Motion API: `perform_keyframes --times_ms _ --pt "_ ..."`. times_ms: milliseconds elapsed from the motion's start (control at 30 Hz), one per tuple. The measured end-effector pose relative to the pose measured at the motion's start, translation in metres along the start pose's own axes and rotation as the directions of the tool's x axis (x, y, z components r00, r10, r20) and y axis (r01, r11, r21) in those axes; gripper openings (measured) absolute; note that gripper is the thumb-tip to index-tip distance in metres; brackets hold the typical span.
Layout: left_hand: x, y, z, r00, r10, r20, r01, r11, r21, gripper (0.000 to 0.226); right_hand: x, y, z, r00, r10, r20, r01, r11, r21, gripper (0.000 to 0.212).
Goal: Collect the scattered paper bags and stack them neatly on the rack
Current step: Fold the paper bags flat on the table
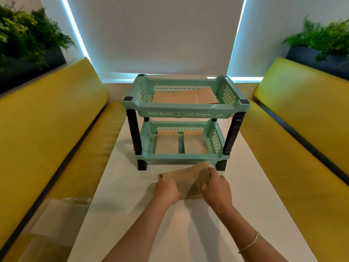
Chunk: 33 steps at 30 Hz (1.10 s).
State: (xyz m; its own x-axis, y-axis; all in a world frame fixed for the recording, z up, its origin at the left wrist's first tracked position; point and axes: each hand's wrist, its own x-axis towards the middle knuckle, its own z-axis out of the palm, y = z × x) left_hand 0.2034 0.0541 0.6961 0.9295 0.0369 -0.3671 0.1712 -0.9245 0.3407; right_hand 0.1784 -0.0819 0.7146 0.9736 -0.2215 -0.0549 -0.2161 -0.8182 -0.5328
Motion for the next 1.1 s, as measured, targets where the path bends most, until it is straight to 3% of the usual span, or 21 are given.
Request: perform_keyframes --times_ms 133,300,533,867,933,1000,1100 --pt "-0.001 0.0 0.004 1.0 0.012 -0.012 -0.011 0.999 0.034 0.04 -0.004 -0.004 0.002 0.994 -0.089 -0.061 0.088 0.996 -0.029 0.057" --pt "-0.001 -0.001 0.006 1.0 0.014 -0.027 -0.013 0.999 0.037 0.038 -0.006 -0.006 0.008 0.979 -0.178 -0.1 0.174 0.984 -0.05 0.056" --pt "0.0 -0.003 0.008 0.998 0.029 -0.049 -0.028 1.0 0.008 0.039 0.001 -0.008 0.007 0.981 -0.113 -0.157 0.135 0.981 0.136 0.055" --pt "-0.001 -0.003 0.012 0.998 0.034 -0.058 -0.033 0.999 0.017 0.035 -0.007 -0.017 0.002 0.973 -0.197 -0.122 0.182 0.975 -0.125 0.05" --pt "-0.002 -0.004 0.011 0.997 0.037 -0.069 -0.036 0.999 0.011 0.036 -0.009 -0.02 0.0 0.983 -0.162 -0.088 0.172 0.978 0.12 0.05" --pt "-0.004 -0.006 0.011 0.996 0.042 -0.079 -0.046 0.998 -0.051 0.038 -0.006 -0.021 -0.005 0.999 -0.038 -0.006 0.037 0.928 0.37 0.054" --pt "-0.005 -0.017 0.01 0.987 -0.058 -0.149 0.002 0.936 -0.351 0.055 0.007 -0.011 -0.015 0.976 0.123 0.182 -0.198 0.853 0.483 0.05"
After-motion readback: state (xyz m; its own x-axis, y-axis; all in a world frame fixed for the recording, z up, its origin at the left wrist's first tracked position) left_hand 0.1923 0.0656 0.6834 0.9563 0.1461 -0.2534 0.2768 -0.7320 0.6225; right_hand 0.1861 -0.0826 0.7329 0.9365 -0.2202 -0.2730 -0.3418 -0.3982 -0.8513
